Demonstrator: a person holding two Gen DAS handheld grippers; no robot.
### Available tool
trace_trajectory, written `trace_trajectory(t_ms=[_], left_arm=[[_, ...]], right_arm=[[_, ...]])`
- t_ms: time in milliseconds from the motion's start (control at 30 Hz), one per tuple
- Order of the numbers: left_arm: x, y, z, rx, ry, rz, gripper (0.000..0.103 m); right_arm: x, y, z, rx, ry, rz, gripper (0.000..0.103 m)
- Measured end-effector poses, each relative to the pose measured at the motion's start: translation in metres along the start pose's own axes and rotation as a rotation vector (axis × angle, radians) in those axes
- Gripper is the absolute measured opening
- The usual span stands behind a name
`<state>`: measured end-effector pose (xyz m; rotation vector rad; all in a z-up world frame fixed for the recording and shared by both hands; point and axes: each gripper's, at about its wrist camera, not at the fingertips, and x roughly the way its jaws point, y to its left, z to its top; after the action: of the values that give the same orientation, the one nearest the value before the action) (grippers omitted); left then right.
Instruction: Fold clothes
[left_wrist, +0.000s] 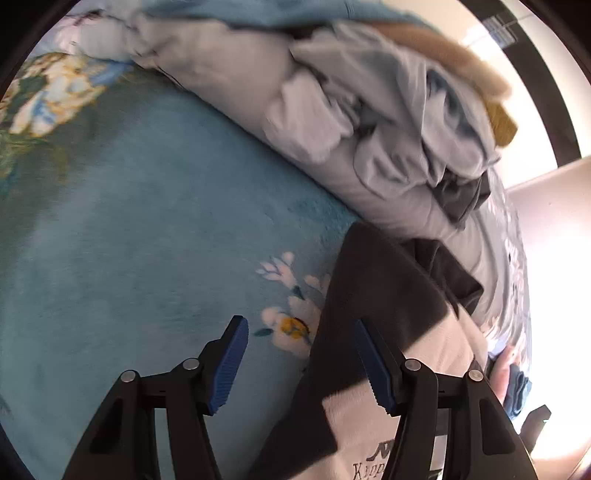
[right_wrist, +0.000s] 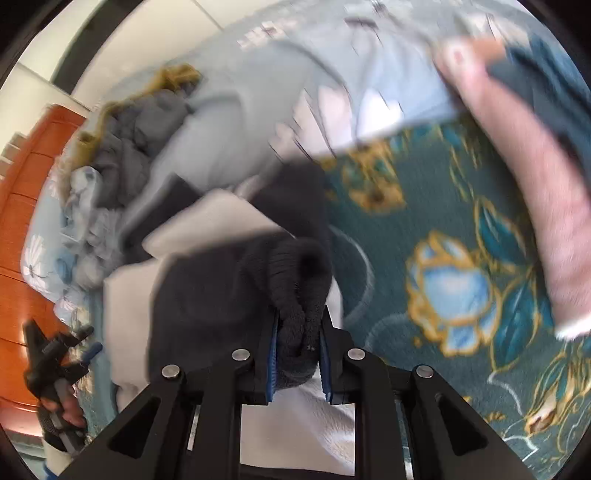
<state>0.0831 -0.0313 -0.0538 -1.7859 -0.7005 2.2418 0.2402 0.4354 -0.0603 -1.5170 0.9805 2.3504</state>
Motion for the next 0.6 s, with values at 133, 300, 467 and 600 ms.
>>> trace_trajectory(t_ms=[133, 300, 467, 600], left_arm=[[0.023, -0.008, 0.006, 0.057, 0.051, 0.001, 0.064], [0.048, -0.009, 0.014, 0.078, 0.116, -0.062, 0.065], [0.06, -0.013, 0.022, 0.094, 0.117, -0.128, 0.077], [0.064, -0.02, 0.021, 0.109, 0.125, -0.202, 0.077]], right_arm=[[-0.008, 0.002, 0.006, -0.03, -0.006, -0.007, 0.029], [-0.008, -0.002, 0.023, -0.045, -0.009, 0.036, 0.057], [0.028, -0.014, 0.046, -0.004, 0.082, 0.126, 0.059], [0.048, -0.025, 0.049, 0.038, 0.127, 0.181, 0.066]])
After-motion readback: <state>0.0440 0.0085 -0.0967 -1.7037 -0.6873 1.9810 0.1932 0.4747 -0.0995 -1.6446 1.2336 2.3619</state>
